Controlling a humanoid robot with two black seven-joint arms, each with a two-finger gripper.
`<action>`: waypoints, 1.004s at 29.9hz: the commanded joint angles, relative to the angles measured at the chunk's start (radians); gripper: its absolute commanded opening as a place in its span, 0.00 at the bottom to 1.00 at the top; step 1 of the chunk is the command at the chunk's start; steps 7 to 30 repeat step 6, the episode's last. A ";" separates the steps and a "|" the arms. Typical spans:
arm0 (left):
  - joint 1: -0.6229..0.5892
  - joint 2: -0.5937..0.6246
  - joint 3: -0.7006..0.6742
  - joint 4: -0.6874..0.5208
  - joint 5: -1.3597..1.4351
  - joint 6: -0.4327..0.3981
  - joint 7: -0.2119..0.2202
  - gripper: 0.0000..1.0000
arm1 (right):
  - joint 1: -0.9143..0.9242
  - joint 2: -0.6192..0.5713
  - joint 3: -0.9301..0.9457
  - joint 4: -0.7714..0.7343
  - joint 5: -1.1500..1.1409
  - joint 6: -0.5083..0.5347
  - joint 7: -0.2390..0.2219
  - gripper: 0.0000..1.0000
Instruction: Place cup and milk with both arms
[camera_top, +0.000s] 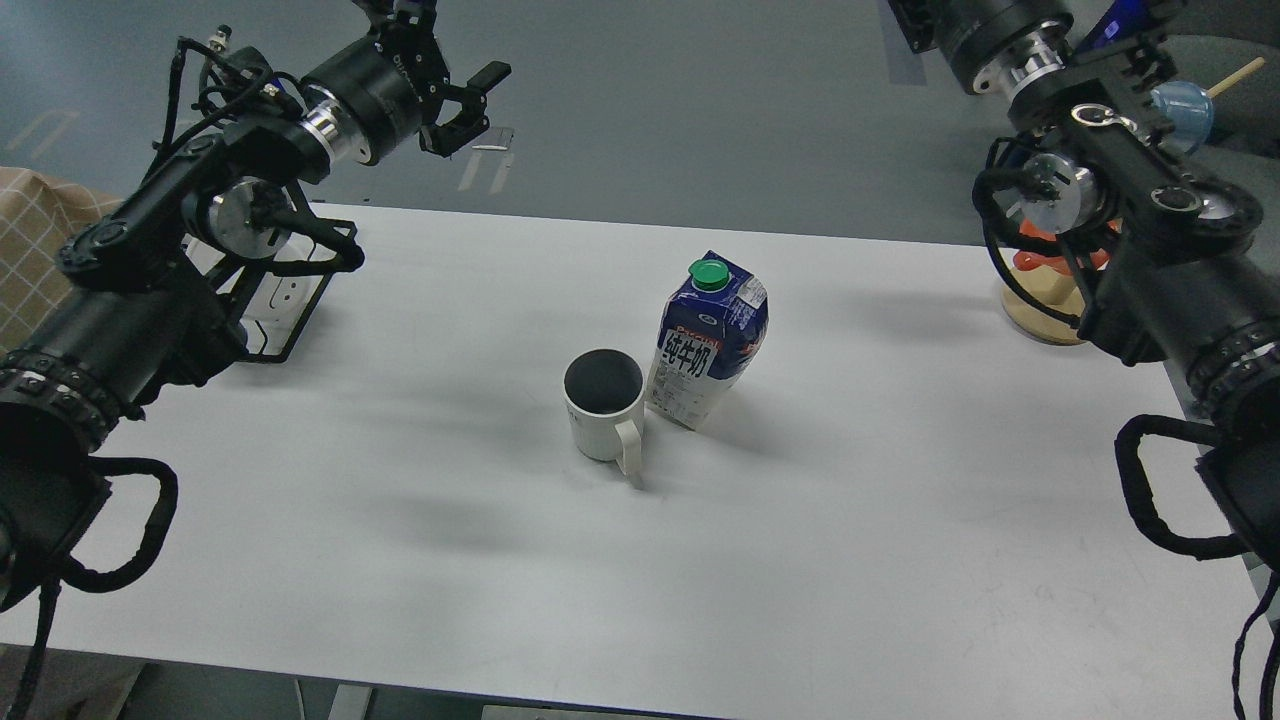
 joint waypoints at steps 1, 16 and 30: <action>0.001 -0.028 0.005 0.046 -0.001 0.000 -0.037 0.98 | -0.046 0.025 0.001 0.000 0.006 -0.010 0.000 0.99; 0.015 -0.031 0.002 0.046 -0.003 0.000 -0.050 0.98 | -0.077 0.026 0.001 0.033 0.006 -0.008 0.000 0.99; 0.015 -0.031 0.002 0.046 -0.003 0.000 -0.050 0.98 | -0.077 0.026 0.001 0.033 0.006 -0.008 0.000 0.99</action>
